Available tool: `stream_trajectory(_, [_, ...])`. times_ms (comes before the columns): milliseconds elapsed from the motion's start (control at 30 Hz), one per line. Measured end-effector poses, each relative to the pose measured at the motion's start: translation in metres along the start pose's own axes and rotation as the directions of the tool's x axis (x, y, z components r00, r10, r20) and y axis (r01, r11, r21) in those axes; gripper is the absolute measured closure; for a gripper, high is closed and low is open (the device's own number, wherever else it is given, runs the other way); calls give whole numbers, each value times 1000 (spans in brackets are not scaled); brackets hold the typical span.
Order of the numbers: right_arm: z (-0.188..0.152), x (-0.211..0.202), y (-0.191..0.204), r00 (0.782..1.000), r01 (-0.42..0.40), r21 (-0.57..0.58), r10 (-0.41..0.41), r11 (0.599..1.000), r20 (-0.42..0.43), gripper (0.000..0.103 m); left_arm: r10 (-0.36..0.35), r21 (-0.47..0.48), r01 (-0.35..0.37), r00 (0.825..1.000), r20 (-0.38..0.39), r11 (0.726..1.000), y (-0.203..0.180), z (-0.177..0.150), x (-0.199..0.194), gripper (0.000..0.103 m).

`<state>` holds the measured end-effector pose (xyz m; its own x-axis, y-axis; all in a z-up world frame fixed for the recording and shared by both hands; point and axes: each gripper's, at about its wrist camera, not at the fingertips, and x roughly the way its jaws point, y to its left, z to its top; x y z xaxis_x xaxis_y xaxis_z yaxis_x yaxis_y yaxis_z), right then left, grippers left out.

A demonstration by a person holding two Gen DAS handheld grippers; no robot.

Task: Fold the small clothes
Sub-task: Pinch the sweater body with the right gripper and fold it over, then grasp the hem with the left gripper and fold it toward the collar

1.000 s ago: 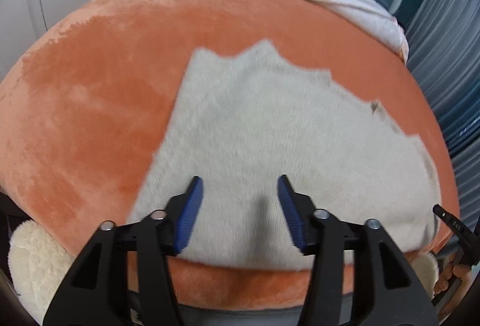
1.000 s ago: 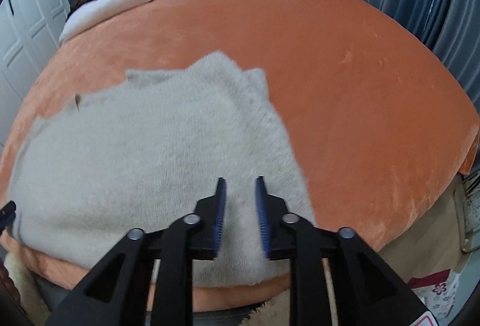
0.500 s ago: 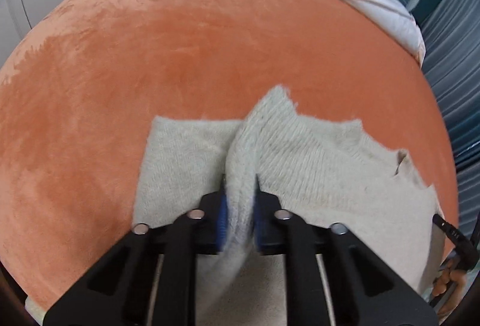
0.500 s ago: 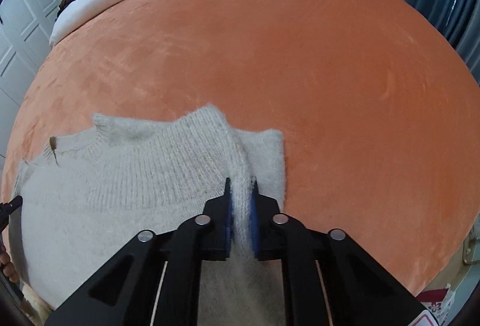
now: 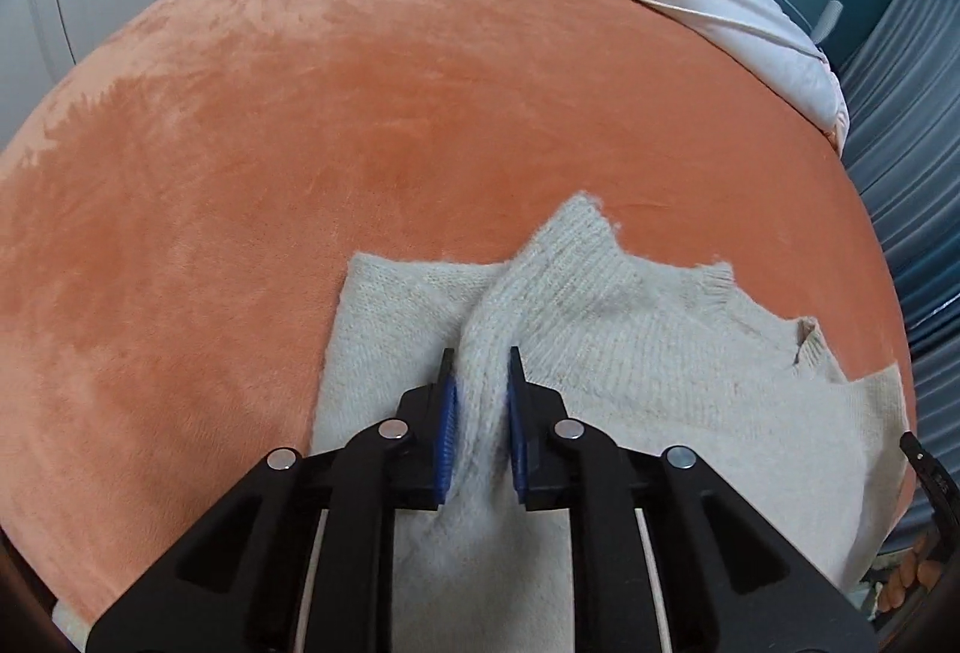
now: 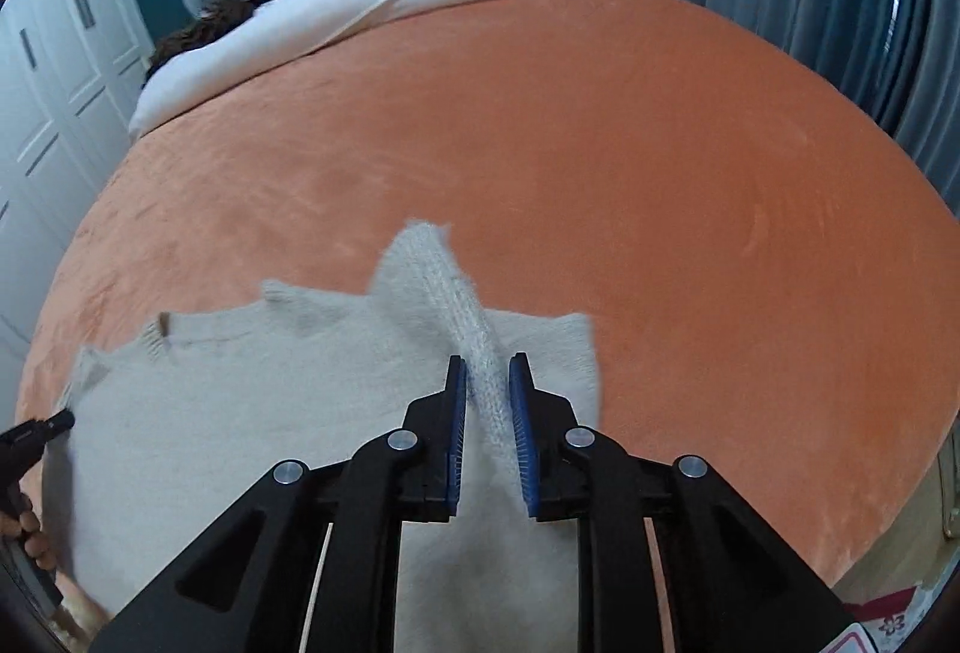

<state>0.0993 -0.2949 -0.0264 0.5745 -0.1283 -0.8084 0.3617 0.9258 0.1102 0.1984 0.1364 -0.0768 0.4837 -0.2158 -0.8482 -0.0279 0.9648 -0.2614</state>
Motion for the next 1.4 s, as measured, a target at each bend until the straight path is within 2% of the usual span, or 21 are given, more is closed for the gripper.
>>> stream_trajectory(67, [-20,-4,28,1000,19,-114,-19,993,-3,86,1,1,-1,1000,18,1000,-2,-10,-10,88])
stream_trajectory(133, [-45,19,46,995,67,-224,-83,972,-62,86,2,-6,-1,1000,22,1000,-1,-19,-18,88])
stream_trajectory(200, [-59,40,41,988,79,-208,-105,975,-115,90,5,-8,-5,1000,22,1000,9,-28,-28,88])
stream_trajectory(300, [-47,14,26,990,120,-126,-127,985,-53,88,42,-9,-42,998,37,999,32,-40,-51,87])
stream_trajectory(367, [-39,-8,19,993,113,-98,-116,989,-21,88,37,-36,-36,999,37,999,49,-50,-65,85])
stream_trajectory(433, [-29,-26,12,997,78,-80,-78,994,-2,85,-9,-88,11,1000,27,996,64,-65,-77,79])
stream_trajectory(533, [-37,-52,33,997,-74,-66,73,995,-10,80,-139,-207,141,990,25,968,79,-89,-82,56])
stream_trajectory(567, [-46,-55,46,992,-126,-75,124,989,-30,80,-176,-244,178,984,27,953,81,-96,-81,48])
stream_trajectory(600, [-53,-55,62,985,-170,-84,166,982,-54,80,-206,-280,206,978,32,938,82,-103,-77,45])
stream_trajectory(667, [-70,-49,95,968,-238,-104,227,966,-105,80,-221,-324,219,975,31,920,81,-113,-67,37])
stream_trajectory(767, [-89,-30,139,953,-276,-134,252,952,-166,81,-260,-373,244,966,7,895,79,-120,-50,34])
stream_trajectory(800, [-95,-21,151,946,-287,-137,259,948,-195,82,-267,-380,257,963,27,889,79,-120,-49,32])
stream_trajectory(933, [-110,11,169,947,-246,-164,202,955,-249,81,-288,-416,283,956,52,864,77,-119,-46,27])
stream_trajectory(1067, [-107,20,171,950,-239,-187,190,953,-247,81,-301,-443,297,952,65,846,77,-114,-41,31])
stream_trajectory(1100, [-107,22,171,951,-236,-196,185,952,-247,81,-299,-443,294,952,59,847,75,-111,-40,44])
stream_trajectory(1133, [-106,24,172,952,-234,-203,181,951,-247,81,-303,-443,293,952,49,848,74,-108,-37,63])
stream_trajectory(1167, [-106,24,173,953,-232,-207,179,950,-245,81,-318,-444,303,947,44,843,74,-106,-35,77])
stream_trajectory(1200, [-106,24,173,953,-233,-207,181,950,-244,81,-338,-448,325,940,52,833,71,-103,-37,77])
stream_trajectory(1233, [-106,24,172,952,-237,-204,186,950,-242,81,-339,-435,336,938,73,836,68,-101,-45,79])
stream_trajectory(1333, [-107,24,167,949,-259,-187,213,948,-234,81,-343,-303,366,930,128,880,36,-86,-77,82])
stream_trajectory(1400, [-106,21,161,943,-284,-157,245,946,-227,82,-371,-216,398,916,155,892,5,-76,-101,83])
